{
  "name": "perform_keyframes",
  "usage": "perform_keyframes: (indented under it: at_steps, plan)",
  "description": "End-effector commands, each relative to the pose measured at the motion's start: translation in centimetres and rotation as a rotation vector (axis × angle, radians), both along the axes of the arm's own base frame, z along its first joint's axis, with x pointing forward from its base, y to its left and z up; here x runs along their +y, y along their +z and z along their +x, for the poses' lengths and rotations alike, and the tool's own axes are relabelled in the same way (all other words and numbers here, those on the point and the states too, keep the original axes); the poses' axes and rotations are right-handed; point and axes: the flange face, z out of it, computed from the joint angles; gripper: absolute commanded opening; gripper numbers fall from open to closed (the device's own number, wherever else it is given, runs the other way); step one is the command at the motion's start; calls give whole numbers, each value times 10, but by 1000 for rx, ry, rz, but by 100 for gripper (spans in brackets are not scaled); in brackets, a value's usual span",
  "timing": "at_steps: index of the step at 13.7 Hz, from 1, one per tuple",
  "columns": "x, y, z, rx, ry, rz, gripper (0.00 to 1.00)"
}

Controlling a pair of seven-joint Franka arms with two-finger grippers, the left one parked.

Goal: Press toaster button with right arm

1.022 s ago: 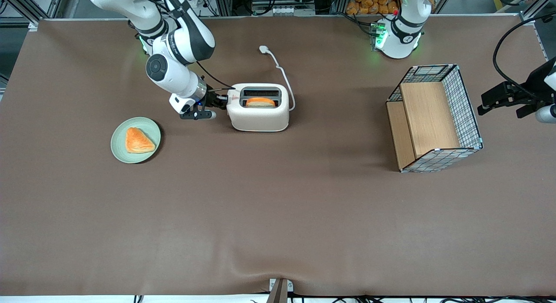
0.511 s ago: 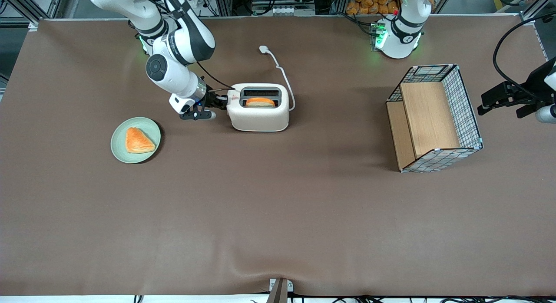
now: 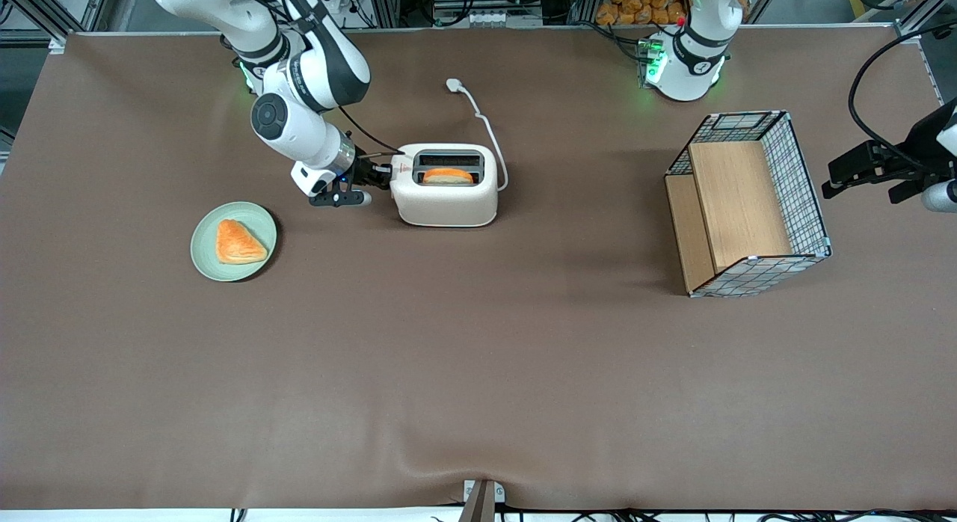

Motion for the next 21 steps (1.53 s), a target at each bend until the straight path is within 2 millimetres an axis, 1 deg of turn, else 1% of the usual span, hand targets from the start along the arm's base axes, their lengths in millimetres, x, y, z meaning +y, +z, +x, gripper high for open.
perform_keyframes:
  at_steps: [1,4,5,7,9,10,11,12,13,15,17,18,19,21]
  plan:
    - [13,-21,-10,-11,54,4,0]
    - [10,-5,-6,9,48,28,0]
    - [8,3,-1,26,41,40,0]
    - [5,23,7,61,42,69,0]
    - [-4,44,21,95,33,98,0]
    - [-8,56,28,112,37,112,4]
    - [-14,67,37,127,34,123,33]
    - [-25,80,50,142,39,125,93]
    - [-35,97,65,153,52,120,100]
    - [-47,136,87,183,63,71,100]
    - [-51,175,101,175,46,-36,100]
    - [-62,199,113,136,47,-92,100]
    - [-77,227,127,95,48,-136,100]
    - [-102,276,155,23,39,-161,100]
